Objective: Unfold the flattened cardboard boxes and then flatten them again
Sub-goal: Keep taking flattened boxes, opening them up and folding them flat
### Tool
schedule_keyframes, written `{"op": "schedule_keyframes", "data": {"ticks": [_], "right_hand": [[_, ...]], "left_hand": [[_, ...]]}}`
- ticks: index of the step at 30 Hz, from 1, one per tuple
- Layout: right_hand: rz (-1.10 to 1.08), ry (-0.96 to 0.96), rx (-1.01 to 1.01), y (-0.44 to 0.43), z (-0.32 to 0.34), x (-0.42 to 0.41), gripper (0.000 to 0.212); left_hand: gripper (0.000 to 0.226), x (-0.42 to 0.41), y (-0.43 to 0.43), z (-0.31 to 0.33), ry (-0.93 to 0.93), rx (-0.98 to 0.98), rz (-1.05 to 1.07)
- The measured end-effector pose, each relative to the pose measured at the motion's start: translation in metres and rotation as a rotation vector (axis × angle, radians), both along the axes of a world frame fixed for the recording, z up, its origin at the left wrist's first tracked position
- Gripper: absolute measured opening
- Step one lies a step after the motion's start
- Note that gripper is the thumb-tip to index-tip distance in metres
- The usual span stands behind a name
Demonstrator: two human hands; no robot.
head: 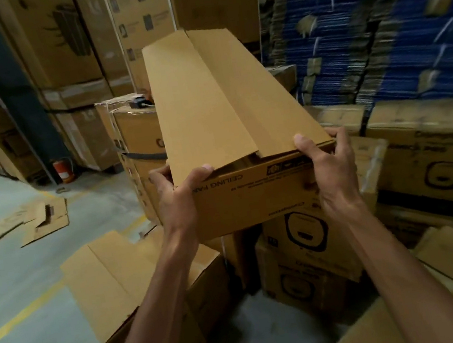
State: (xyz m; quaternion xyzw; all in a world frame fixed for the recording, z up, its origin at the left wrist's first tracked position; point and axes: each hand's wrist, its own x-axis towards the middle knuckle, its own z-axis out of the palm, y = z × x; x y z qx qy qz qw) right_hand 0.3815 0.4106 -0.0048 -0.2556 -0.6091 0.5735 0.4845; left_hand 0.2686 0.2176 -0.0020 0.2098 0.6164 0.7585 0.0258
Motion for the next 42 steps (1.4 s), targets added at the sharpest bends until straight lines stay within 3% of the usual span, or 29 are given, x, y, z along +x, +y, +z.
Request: {"op": "schedule_keyframes", "data": {"ticks": [8,14,34,39,42], "right_hand": [[-0.278,0.094,-0.041,0.043,-0.013,0.064,0.046],[-0.448,0.062,-0.092,0.077,-0.033,0.071,0.046],[-0.769,-0.179,-0.308,0.22,-0.089,-0.129,0.051],[-0.823,-0.21,-0.285,0.244,-0.095,-0.149,0.042],[-0.805,-0.189,-0.291,0.257,-0.095,-0.155,0.047]], "left_hand": [[0.072,0.011,0.083,0.005,0.042,-0.056,-0.349],[0.066,-0.005,0.145,-0.006,0.036,-0.134,-0.464],[0.074,-0.235,0.356,-0.071,-0.038,-0.377,-0.743],[0.054,-0.253,0.387,-0.089,-0.112,-0.366,-0.807],[0.056,-0.256,0.401,-0.088,-0.152,-0.367,-0.838]]}}
